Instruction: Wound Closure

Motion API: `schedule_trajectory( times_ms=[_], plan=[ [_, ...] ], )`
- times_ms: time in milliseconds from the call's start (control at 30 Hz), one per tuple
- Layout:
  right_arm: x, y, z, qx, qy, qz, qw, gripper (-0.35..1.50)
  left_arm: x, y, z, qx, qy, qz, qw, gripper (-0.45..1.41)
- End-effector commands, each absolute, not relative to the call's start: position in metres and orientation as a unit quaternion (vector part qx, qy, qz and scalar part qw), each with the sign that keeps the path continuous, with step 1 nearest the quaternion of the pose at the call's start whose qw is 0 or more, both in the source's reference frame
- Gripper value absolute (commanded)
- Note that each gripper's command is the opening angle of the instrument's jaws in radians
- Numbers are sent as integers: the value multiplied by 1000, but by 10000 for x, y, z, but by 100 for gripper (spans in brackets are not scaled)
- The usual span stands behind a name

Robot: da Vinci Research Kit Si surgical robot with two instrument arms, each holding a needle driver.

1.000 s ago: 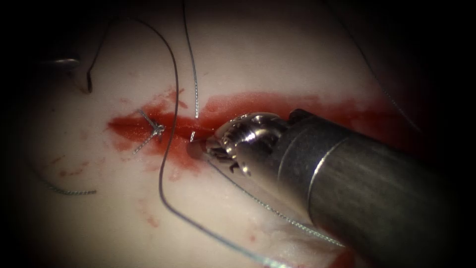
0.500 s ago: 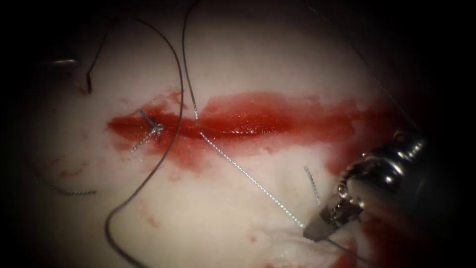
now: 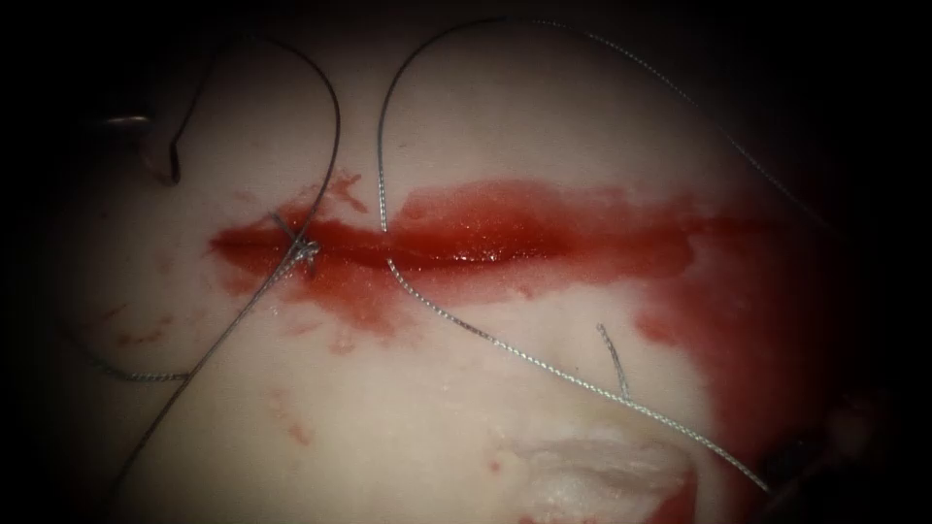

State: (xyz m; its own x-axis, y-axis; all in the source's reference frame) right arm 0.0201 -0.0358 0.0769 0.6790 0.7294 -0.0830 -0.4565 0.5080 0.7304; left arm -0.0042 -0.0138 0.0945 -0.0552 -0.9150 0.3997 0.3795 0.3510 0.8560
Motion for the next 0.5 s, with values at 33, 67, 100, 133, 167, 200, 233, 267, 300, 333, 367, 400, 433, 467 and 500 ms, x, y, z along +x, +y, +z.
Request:
schedule_trajectory(
  times_ms=[33, 67, 100, 133, 167, 200, 233, 267, 300, 333, 367, 400, 433, 467, 500],
  plan=[
    [236, -315, 776, 304, 221, 394, 839, 101, -48, -126, 941, 256, -522, -506, 637, -45],
    [243, -306, 777, 296, 223, 399, 839, 101, -48, -126, 941, 256, -522, -506, 637, -45],
    [253, -293, 779, 286, 223, 413, 835, 99, -48, -126, 941, 255, -522, -506, 637, -45],
    [259, -285, 781, 279, 223, 421, 833, 98, -48, -126, 941, 255, -523, -506, 637, -45],
    [266, -278, 782, 271, 224, 425, 834, 98, -48, -126, 941, 255, -523, -506, 637, -45],
    [271, -272, 784, 263, 225, 429, 834, 99, -48, -126, 942, 255, -523, -506, 637, -45],
    [277, -265, 786, 253, 226, 436, 833, 98, -48, -126, 941, 255, -523, -506, 637, -45],
    [287, -261, 790, 236, 227, 444, 834, 88, -49, -126, 942, 255, -523, -506, 637, -45],
    [293, -259, 793, 224, 227, 451, 834, 86, -49, -126, 942, 255, -523, -506, 637, -45],
    [298, -260, 796, 216, 229, 456, 832, 86, -49, -126, 942, 255, -523, -506, 637, -45],
    [303, -261, 800, 210, 233, 464, 829, 89, -49, -126, 942, 255, -523, -507, 637, -45],
    [313, -265, 807, 194, 239, 478, 822, 94, -49, -127, 942, 255, -523, -507, 637, -45],
    [316, -269, 810, 187, 243, 480, 822, 94, -50, -127, 942, 255, -523, -507, 637, -45],
    [320, -272, 813, 179, 246, 482, 822, 99, -50, -127, 942, 254, -523, -506, 637, -45],
    [330, -280, 819, 157, 249, 486, 823, 104, -50, -127, 943, 254, -523, -506, 637, -45]
  ],
)
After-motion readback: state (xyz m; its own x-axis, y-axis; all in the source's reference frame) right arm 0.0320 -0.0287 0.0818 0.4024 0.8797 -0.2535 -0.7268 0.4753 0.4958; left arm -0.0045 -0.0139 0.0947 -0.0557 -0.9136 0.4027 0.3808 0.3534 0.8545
